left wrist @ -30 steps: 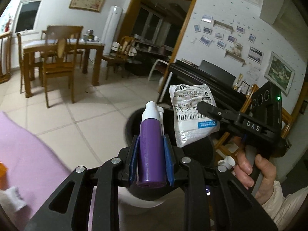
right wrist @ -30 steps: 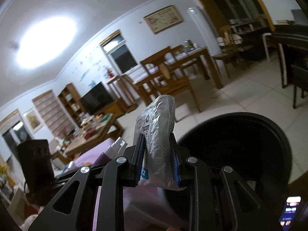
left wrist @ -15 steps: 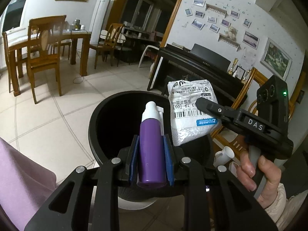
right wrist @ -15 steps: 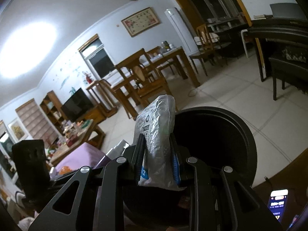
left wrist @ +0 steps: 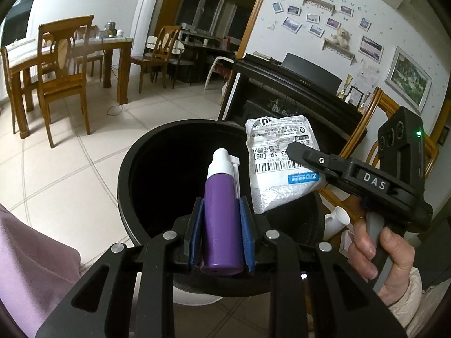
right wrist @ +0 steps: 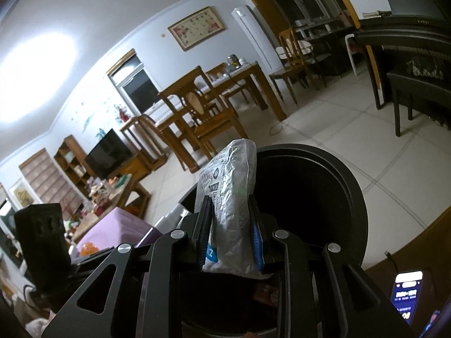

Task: Collect trash
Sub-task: 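Carry the bottle and courier bag to the black bin and open both tools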

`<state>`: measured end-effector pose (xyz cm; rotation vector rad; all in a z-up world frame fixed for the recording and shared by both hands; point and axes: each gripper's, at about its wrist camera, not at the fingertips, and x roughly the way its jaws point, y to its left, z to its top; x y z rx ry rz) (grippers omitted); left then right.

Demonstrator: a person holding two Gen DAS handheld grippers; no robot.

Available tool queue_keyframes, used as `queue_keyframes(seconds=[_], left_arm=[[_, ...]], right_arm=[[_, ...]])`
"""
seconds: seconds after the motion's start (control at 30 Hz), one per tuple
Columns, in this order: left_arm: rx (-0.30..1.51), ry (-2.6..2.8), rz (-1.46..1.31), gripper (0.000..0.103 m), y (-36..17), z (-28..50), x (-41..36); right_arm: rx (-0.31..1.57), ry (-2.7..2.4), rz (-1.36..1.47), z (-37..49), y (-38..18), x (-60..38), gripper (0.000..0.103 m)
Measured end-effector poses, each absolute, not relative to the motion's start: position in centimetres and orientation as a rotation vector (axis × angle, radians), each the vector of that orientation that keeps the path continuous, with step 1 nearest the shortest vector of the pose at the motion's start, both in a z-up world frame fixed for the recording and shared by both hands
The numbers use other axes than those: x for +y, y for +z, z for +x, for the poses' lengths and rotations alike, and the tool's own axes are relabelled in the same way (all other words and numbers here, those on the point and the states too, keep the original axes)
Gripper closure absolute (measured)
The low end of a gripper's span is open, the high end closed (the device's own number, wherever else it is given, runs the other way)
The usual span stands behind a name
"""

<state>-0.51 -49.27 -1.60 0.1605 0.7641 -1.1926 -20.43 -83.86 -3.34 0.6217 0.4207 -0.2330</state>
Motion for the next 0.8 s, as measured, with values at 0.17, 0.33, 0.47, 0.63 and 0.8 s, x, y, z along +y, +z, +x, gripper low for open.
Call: queue_keyframes(seconds=[0.17,0.33,0.47,0.63,0.8], left_arm=[[0.772,-1.191,0.168,0.078,-1.7,-0.6,-49.8],[0.78,-1.177,0.167,0.064,-1.7,-0.6,-49.9],[0.728,-1.141,0.132,0.017,-0.7,-0.8,-49.0],[0.692,-1.14,0.132,0.013,0.4,-1.2,-48.2],[0.674,-1.122,0.105,0.012,1.0,-1.2,-46.1]], right_arm=[[0.429,-0.234,0.628,-20.3,-3.9,-83.5,0.078],[0.435,-0.217,0.649,-20.1,-3.9,-82.5,0.059],[0.42,-0.218,0.639,-20.3,-3.7,-81.7,0.031],[0.426,-0.213,0.633,-20.3,-3.3,-80.8,0.026],[0.435,-0.192,0.604,-19.7,-2.0,-79.1,0.022]])
